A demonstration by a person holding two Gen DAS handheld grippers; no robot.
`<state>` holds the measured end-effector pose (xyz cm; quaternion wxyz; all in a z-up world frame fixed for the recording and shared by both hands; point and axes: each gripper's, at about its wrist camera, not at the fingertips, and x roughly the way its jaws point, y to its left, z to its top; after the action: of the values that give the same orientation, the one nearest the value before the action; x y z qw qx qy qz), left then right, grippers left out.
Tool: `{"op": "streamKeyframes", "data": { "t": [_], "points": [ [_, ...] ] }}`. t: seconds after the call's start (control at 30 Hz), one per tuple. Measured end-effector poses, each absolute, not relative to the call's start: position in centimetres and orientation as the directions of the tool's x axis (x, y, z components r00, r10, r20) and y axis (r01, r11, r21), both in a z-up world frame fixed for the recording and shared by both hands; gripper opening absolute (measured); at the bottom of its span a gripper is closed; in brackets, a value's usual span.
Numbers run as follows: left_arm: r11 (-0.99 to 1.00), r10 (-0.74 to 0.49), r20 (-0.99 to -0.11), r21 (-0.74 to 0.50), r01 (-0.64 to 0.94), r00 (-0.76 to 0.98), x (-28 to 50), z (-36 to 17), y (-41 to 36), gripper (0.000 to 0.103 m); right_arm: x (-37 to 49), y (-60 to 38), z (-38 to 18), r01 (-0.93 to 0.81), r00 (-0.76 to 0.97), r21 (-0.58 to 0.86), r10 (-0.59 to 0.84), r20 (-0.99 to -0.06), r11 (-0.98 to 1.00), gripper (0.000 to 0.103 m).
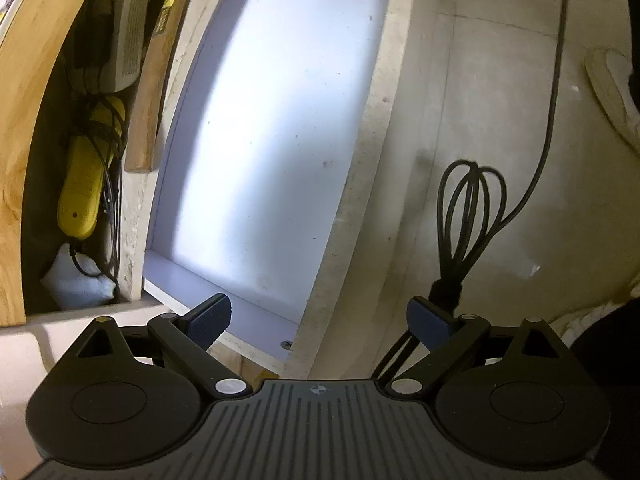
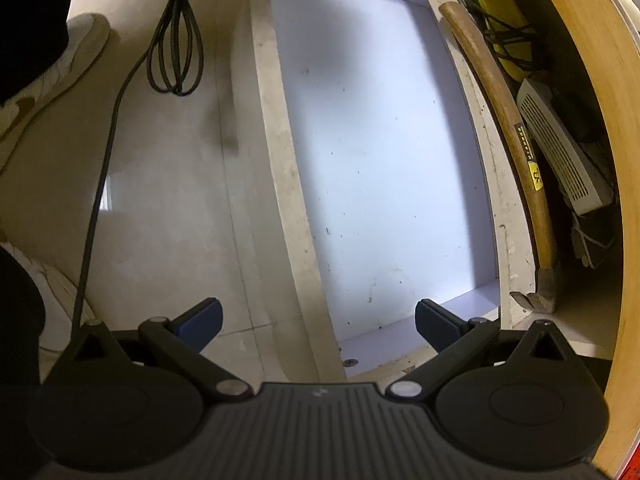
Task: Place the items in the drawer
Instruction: 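Open both grippers to release the drawer edge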
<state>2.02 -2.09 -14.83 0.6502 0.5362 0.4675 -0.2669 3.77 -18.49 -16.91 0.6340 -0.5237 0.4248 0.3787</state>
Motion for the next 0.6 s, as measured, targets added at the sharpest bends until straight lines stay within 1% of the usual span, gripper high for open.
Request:
{"op": "streamKeyframes", "data": {
  "t": [0.2, 0.37, 0.5, 0.6],
  "points": [
    [0.377, 0.125, -0.905, 0.422, 0.825, 0.406, 2.6, -13.8, -2.1, 0.097, 4.8, -18.0, -17.5, -0.925, 0.338, -0.32, 0.061, -0.939, 0.204, 0.103],
    [0.329, 0.132, -0.897, 0.441, 0.835, 0.422, 1.8, -13.9, -2.4, 0.097, 5.1, -17.8, -17.2, -0.929, 0.332, -0.316, 0.058, -0.941, 0.191, 0.103],
    [0.295, 0.146, -0.887, 0.462, 0.836, 0.438, 1.0, -13.7, -2.3, 0.097, 5.9, -18.8, -15.7, -0.928, 0.333, -0.318, 0.051, -0.942, 0.195, 0.103],
    [0.321, 0.152, -0.882, 0.471, 0.822, 0.446, 1.0, -13.2, -2.3, 0.097, 5.6, -18.7, -13.7, -0.915, 0.343, -0.321, 0.051, -0.938, 0.243, 0.103]
  ]
}}
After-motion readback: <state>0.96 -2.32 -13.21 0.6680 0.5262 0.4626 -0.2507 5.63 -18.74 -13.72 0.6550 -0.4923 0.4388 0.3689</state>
